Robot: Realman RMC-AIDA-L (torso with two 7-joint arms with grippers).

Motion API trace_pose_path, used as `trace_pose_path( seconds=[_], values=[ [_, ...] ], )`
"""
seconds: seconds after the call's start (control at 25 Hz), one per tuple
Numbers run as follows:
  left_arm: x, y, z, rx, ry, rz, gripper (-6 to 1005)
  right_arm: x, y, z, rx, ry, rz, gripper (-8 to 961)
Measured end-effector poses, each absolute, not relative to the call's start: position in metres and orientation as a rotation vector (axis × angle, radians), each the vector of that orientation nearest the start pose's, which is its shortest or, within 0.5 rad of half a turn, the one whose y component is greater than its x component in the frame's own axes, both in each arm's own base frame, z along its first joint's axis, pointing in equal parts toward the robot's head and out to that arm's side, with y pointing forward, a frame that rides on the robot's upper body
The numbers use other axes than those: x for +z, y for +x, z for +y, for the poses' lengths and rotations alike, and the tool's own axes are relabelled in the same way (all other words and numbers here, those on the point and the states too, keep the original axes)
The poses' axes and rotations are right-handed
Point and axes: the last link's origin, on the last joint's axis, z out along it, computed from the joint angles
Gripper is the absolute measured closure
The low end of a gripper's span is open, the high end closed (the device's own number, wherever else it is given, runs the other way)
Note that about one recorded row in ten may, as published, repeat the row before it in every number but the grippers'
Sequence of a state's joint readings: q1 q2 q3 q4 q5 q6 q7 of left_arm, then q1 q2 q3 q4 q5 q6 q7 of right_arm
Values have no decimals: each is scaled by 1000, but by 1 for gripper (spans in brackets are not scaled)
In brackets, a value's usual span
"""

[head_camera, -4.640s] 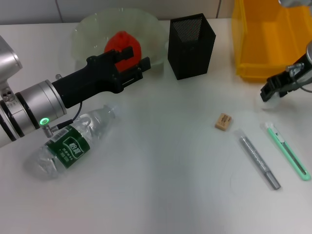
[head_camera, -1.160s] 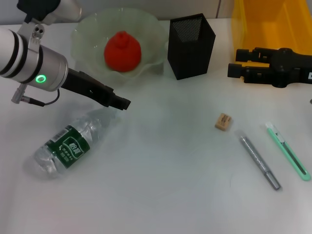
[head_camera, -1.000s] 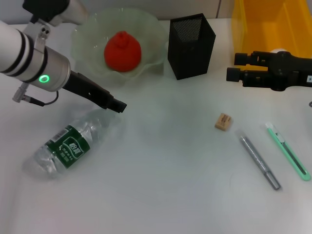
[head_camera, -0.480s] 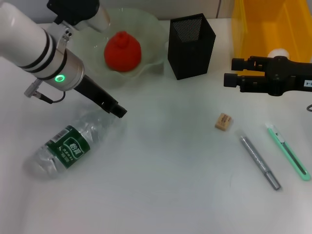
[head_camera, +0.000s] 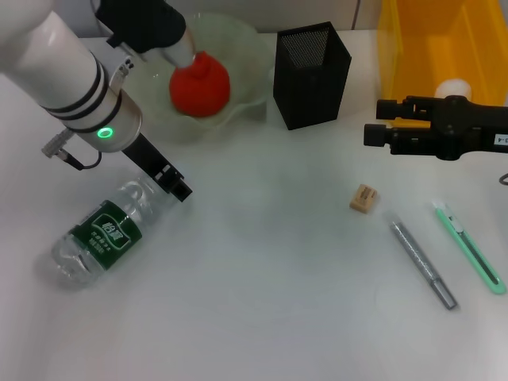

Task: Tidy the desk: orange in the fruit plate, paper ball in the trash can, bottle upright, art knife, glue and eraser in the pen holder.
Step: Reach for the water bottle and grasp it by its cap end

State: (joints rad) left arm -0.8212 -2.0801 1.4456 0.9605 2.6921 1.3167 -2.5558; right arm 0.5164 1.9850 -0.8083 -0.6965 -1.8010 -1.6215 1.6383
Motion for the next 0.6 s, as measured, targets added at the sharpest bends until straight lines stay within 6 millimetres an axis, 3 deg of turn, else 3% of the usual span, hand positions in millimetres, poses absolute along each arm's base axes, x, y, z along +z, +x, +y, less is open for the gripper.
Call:
trace_pose_path(
  seconds=[0.6],
  values=[
    [-46,-181,398,598,-2557,-791,412,40,248,339,855,-2703,851,186]
  ],
)
